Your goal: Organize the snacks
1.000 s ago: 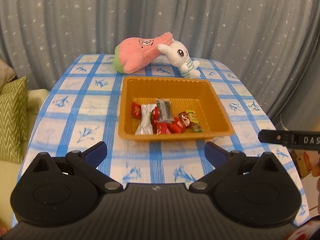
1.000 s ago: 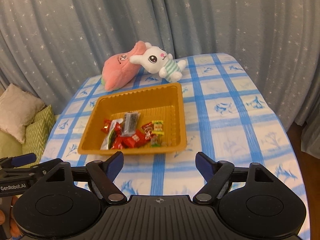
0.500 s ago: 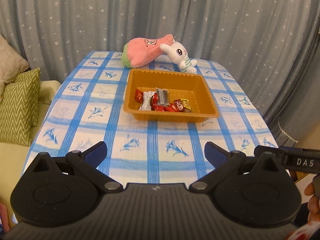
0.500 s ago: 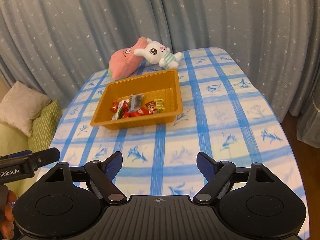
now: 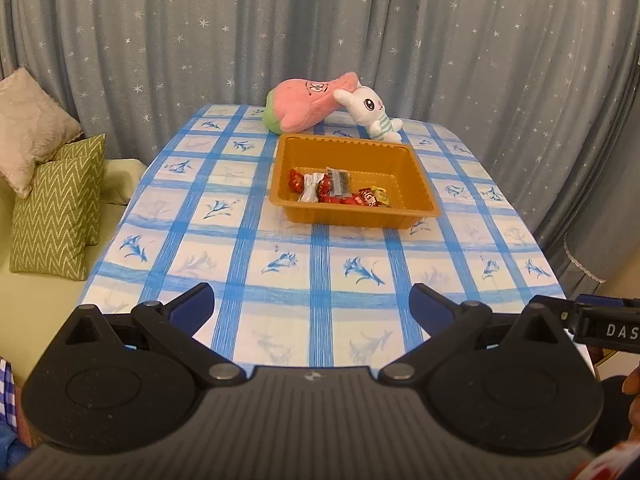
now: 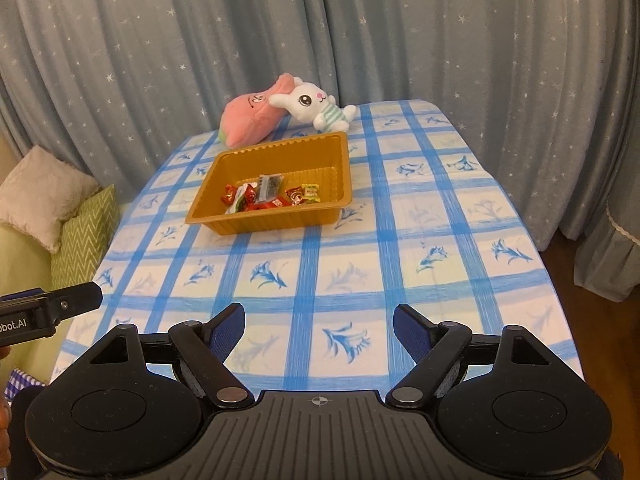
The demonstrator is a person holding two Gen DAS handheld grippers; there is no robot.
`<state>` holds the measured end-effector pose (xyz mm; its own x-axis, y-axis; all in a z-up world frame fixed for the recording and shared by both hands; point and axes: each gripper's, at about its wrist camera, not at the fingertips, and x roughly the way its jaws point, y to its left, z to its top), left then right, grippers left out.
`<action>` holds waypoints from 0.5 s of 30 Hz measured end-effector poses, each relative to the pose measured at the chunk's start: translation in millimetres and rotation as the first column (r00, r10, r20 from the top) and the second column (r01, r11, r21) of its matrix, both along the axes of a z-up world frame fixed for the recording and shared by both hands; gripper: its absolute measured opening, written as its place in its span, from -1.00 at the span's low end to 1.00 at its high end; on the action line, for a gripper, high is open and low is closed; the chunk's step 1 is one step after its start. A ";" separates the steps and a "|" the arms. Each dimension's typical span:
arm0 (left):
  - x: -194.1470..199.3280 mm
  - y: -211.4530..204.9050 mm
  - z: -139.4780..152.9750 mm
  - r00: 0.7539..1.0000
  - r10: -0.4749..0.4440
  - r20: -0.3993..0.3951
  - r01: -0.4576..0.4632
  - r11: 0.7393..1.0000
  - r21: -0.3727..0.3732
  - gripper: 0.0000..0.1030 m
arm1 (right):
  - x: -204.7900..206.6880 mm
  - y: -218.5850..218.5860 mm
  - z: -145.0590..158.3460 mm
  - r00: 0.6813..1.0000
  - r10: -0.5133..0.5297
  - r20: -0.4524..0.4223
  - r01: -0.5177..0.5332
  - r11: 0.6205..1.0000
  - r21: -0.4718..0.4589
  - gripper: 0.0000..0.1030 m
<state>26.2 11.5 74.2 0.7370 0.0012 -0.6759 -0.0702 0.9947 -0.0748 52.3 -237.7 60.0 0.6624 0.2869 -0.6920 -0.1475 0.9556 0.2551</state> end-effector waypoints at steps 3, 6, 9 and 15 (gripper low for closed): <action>-10.1 0.2 -0.7 1.000 0.006 -0.007 -0.005 1.000 0.008 0.99 | -9.8 0.9 1.4 1.000 0.004 0.003 -0.004 1.000 0.009 0.57; -19.0 0.8 -2.5 1.000 0.011 -0.017 -0.011 1.000 -0.004 0.99 | -18.9 3.9 2.9 1.000 0.015 0.009 -0.015 1.000 -0.002 0.57; -25.4 0.0 -3.3 1.000 0.013 -0.024 -0.013 1.000 -0.007 1.00 | -27.3 6.8 4.6 1.000 0.019 0.022 -0.019 0.999 -0.026 0.57; -34.3 -3.3 -3.1 1.000 0.007 -0.030 -0.008 1.000 -0.010 1.00 | -40.5 8.6 6.3 0.999 0.024 0.022 -0.023 0.999 -0.042 0.57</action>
